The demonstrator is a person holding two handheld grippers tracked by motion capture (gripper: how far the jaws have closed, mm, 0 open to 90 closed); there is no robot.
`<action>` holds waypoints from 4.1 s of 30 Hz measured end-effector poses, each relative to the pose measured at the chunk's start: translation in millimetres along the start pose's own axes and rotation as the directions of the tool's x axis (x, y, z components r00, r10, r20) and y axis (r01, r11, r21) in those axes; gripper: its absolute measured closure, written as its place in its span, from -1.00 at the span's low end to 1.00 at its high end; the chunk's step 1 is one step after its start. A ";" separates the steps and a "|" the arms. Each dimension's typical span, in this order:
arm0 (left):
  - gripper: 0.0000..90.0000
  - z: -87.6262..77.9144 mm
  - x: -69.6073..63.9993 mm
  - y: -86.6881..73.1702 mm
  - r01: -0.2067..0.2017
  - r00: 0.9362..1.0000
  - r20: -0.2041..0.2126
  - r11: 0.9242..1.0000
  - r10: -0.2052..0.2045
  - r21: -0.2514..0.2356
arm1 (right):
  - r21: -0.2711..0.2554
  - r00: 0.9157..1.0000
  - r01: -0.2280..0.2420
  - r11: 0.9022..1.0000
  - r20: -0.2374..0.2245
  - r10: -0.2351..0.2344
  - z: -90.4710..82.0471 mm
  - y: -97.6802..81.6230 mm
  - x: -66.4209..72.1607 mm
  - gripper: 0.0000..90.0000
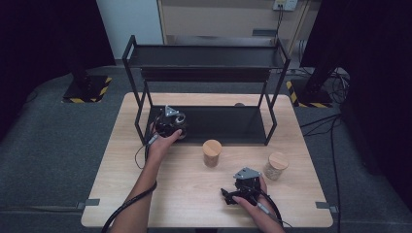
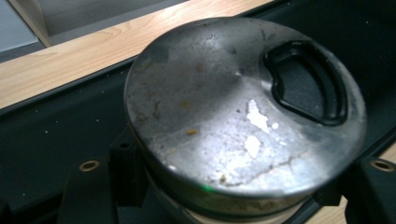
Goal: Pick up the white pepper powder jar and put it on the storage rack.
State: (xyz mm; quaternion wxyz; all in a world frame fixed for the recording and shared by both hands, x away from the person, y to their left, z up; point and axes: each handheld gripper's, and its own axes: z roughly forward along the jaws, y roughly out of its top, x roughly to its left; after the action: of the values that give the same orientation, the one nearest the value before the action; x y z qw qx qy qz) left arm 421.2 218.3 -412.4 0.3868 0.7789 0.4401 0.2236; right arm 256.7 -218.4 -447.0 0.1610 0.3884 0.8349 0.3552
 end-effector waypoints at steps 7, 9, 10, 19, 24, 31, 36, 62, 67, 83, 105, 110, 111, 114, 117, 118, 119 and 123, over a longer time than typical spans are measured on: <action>-0.36 2.4 1.7 -2.5 0.021 1.000 0.004 1.000 -0.021 -0.011 | 0.000 1.000 0.000 1.000 0.000 0.000 0.0 0.0 0.0 -0.99; -0.36 2.2 4.9 -5.1 0.041 0.999 0.013 0.999 -0.040 -0.018 | 0.000 1.000 0.000 1.000 0.000 0.000 0.0 -0.1 0.0 -0.99; -0.36 2.1 5.5 -5.5 0.042 0.999 0.015 0.999 -0.042 -0.019 | 0.000 1.000 0.000 1.000 0.000 0.000 0.0 0.0 0.0 -0.99; -0.41 4.5 0.8 -2.9 0.045 0.999 -0.002 0.999 -0.045 0.003 | 0.000 1.000 0.000 1.000 0.000 0.000 0.0 -0.1 0.1 -0.99; -0.72 1.9 -6.0 -4.8 0.042 0.999 -0.030 0.999 -0.042 0.010 | 0.000 1.000 0.000 1.000 0.000 0.000 0.0 -0.1 0.0 -0.99; -0.82 -7.0 -15.4 -5.7 0.020 0.998 -0.056 1.000 -0.020 0.011 | 0.000 1.000 0.000 1.000 0.000 0.000 0.0 0.0 -0.1 -0.99; -0.83 -14.2 -19.9 -7.0 0.006 0.998 -0.067 1.000 -0.005 0.019 | 0.000 1.000 0.000 1.000 0.000 0.000 0.0 0.0 -0.1 -0.99; -0.84 -57.7 -48.3 -32.0 -0.015 0.997 -0.075 1.000 0.015 -0.001 | 0.000 1.000 0.000 1.000 0.000 0.000 0.0 0.1 -0.1 -0.99; -0.84 -68.3 -51.7 -36.5 -0.018 0.998 -0.057 1.000 0.018 0.000 | 0.000 1.000 0.000 1.000 0.000 0.000 0.0 0.1 -0.1 -0.99; -0.85 -87.4 -61.5 -51.0 -0.027 1.000 -0.007 0.999 0.027 0.023 | 0.000 1.000 0.000 1.000 0.000 0.000 0.0 0.1 -0.1 -0.99; -0.89 -112.2 -61.1 -68.9 -0.024 1.000 0.014 0.999 0.024 0.023 | 0.000 1.000 0.000 1.000 0.000 0.000 0.0 0.1 -0.1 -0.99; -0.93 -120.7 -60.1 -73.1 -0.026 1.000 0.016 1.000 0.025 0.016 | 0.000 1.000 0.000 1.000 0.000 0.000 0.0 0.1 -0.1 -0.99; -0.93 -122.4 -59.7 -73.9 -0.027 1.000 0.017 1.000 0.027 0.015 | 0.000 1.000 0.000 1.000 0.000 0.000 0.0 0.1 -0.1 -0.99; -0.93 -126.8 -59.2 -76.5 -0.027 0.999 0.020 1.000 0.027 0.015 | 0.001 1.000 0.000 1.000 0.000 0.000 0.0 0.1 0.0 -0.99; -0.93 -130.2 -59.9 -79.4 -0.025 0.999 0.021 1.000 0.025 0.018 | 0.001 1.000 0.000 1.000 0.000 0.000 0.0 0.1 0.0 -0.99; -0.93 -131.2 -60.2 -80.4 -0.025 0.999 0.022 1.000 0.025 0.019 | 0.001 1.000 -0.001 1.000 0.000 0.001 0.0 0.1 0.0 -0.99; -0.93 -132.3 -60.5 -81.3 -0.027 0.999 0.022 0.999 0.027 0.020 | 0.000 1.000 0.000 1.000 0.000 0.000 0.0 0.1 0.0 -0.99; -0.93 -137.4 -61.8 -86.0 -0.026 0.999 0.022 1.000 0.025 0.017 | 0.000 1.000 -0.001 1.000 0.000 0.001 0.0 0.1 0.1 -0.99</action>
State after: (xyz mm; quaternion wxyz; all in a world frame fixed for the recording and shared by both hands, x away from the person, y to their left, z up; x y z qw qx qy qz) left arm 250.8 247.9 -399.2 0.3819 0.7901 0.4278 0.2164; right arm 256.7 -218.2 -446.9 0.1610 0.3887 0.8349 0.3550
